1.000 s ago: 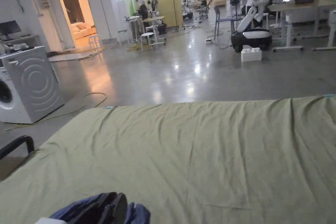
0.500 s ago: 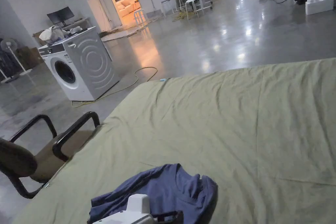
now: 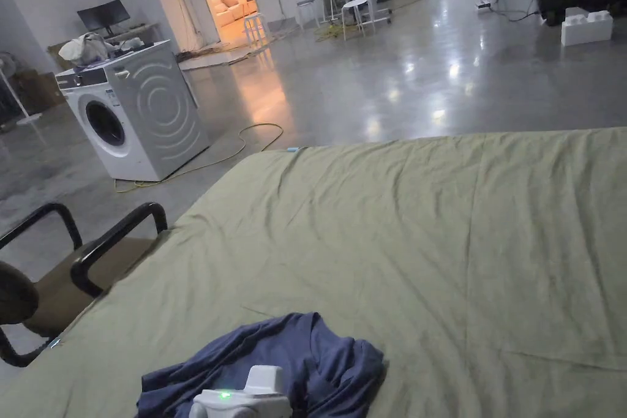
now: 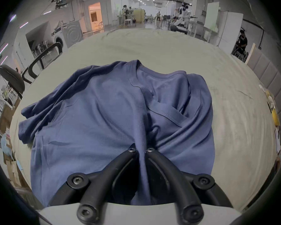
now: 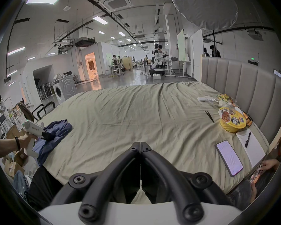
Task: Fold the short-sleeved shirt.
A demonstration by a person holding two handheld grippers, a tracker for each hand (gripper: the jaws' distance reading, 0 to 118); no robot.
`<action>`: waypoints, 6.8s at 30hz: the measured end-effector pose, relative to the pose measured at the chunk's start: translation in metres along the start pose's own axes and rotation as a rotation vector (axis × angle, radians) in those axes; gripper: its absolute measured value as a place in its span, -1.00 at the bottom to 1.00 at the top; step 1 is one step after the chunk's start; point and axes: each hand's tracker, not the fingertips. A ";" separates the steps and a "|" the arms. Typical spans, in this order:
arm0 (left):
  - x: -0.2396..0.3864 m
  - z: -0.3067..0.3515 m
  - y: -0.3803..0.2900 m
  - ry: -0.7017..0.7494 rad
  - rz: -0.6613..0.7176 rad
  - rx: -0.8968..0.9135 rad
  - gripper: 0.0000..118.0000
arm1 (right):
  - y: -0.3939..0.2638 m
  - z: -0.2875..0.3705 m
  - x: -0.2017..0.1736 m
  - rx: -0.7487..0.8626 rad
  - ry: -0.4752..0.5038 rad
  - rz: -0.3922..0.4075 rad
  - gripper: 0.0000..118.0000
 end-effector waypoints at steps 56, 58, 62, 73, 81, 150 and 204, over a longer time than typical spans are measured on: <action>0.162 0.368 -0.108 -0.172 -0.164 0.900 -1.00 | 0.022 0.084 0.013 0.372 -0.026 0.059 -0.99; 0.158 0.368 -0.113 -0.162 -0.155 0.911 -1.00 | 0.024 0.084 0.013 0.374 -0.021 0.048 -0.99; 0.161 0.366 -0.114 -0.121 -0.183 0.905 -1.00 | 0.029 0.080 0.011 0.332 -0.037 0.042 -0.99; 0.167 0.354 -0.102 -0.192 -0.145 0.860 -1.00 | 0.025 0.074 0.009 0.291 -0.037 0.064 -1.00; 0.163 0.254 -0.068 -0.252 -0.145 0.462 -0.76 | 0.005 0.059 0.016 0.183 -0.021 0.021 -1.00; 0.119 0.380 0.091 -0.315 -0.062 0.926 -0.96 | 0.225 0.030 0.109 0.463 -0.052 -0.010 -0.96; 0.170 0.266 0.369 -0.029 -0.070 0.885 -0.96 | 0.476 -0.188 0.044 0.529 -0.332 0.126 -0.96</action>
